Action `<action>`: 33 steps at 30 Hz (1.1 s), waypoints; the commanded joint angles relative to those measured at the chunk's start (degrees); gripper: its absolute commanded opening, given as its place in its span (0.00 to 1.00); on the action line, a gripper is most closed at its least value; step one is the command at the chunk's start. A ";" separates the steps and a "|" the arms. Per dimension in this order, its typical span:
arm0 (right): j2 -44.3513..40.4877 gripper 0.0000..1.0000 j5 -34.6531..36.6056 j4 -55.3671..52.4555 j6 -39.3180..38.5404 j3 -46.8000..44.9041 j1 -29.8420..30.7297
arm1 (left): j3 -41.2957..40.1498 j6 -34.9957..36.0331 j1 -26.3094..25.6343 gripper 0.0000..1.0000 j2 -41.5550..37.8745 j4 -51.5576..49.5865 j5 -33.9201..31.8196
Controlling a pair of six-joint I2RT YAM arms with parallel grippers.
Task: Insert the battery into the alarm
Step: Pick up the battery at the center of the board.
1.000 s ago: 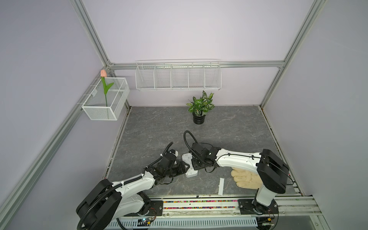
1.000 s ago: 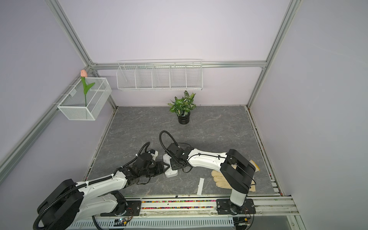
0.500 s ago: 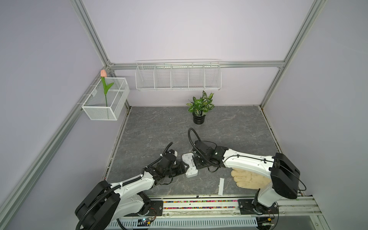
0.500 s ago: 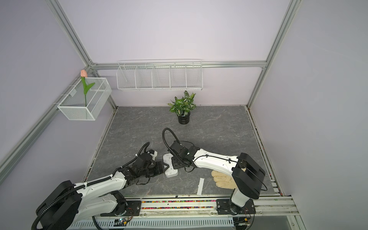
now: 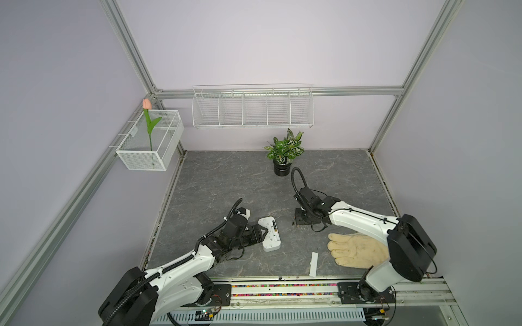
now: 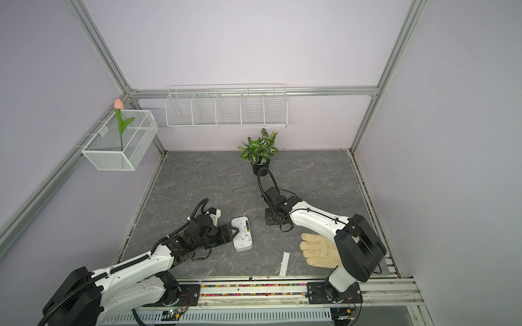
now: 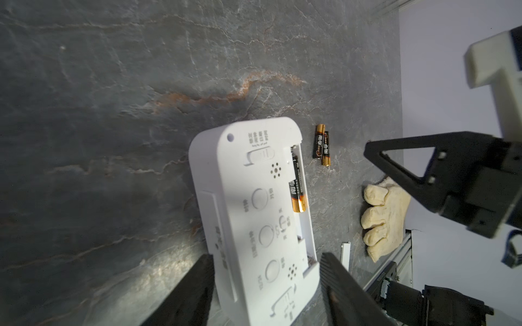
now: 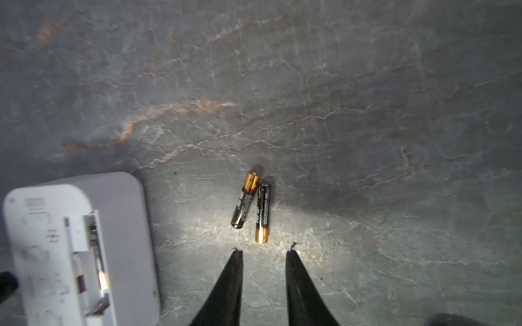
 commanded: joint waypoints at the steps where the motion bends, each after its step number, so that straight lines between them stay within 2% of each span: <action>1: 2.58 0.31 -0.26 1.50 -1.19 0.47 -0.38 | 0.46 0.20 -0.33 0.62 -1.39 -1.73 -2.13; 8: 7.35 0.28 -1.39 3.31 -0.72 1.97 -1.05 | -0.34 -0.13 -0.30 0.62 -2.29 -2.35 -2.61; 33: 8.80 0.21 -0.31 0.81 -1.30 1.40 -0.88 | -0.81 -0.35 -0.27 0.63 -1.34 -1.47 -2.64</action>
